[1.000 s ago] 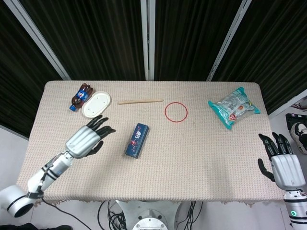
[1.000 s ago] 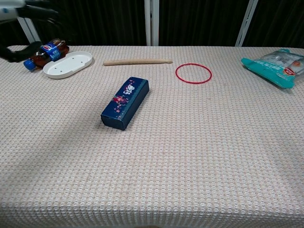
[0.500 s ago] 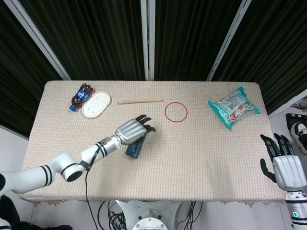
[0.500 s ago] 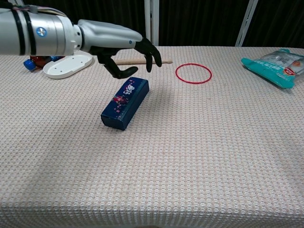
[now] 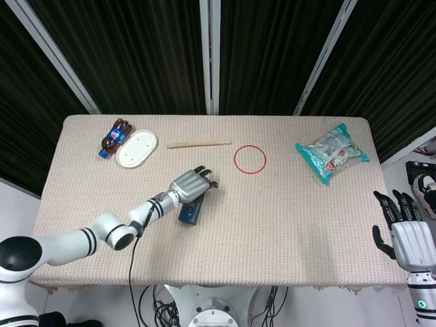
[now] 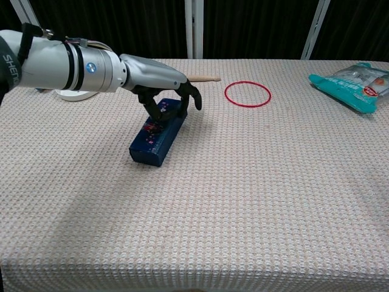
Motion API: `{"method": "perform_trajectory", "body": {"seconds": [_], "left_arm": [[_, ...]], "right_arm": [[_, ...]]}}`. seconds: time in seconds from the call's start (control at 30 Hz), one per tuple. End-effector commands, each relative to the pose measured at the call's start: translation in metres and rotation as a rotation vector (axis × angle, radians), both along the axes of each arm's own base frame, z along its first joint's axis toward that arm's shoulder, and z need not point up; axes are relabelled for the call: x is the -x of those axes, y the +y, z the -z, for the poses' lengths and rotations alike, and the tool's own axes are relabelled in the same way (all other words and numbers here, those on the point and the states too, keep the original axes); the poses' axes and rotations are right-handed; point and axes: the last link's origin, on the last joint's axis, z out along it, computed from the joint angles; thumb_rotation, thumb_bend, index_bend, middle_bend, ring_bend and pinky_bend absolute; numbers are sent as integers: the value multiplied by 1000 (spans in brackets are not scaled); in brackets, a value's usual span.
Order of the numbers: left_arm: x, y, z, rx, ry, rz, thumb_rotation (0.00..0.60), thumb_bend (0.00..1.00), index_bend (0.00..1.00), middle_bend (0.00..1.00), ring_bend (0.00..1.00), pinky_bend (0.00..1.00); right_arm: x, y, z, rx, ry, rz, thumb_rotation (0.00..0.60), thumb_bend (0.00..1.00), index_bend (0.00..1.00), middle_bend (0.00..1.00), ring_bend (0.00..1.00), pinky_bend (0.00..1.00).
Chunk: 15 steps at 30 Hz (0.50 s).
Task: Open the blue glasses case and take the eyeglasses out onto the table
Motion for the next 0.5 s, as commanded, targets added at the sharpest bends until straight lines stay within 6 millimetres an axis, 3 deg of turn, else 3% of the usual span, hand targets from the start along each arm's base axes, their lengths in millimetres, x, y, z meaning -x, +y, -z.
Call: {"method": "perform_trajectory", "body": {"seconds": [0.03,0.3,0.5], "left_arm": [[10,3,-5,-18,23,-18,600,600,205,339,0,0],[54,5,-36,-82,62,-127,600,602,204,357,0,0],[88,-10,-64,-87,87,-264,600,601,206,368,13,0]], "right_arm": [[0,-1,0,-1,1,-1,600,478,20,164,0,71],[-4,-4,3,-13,2,-13,600,478,20,165,0,71],[-5,-5,6,-19,0,-19,600,477,20,164,0,71]]}}
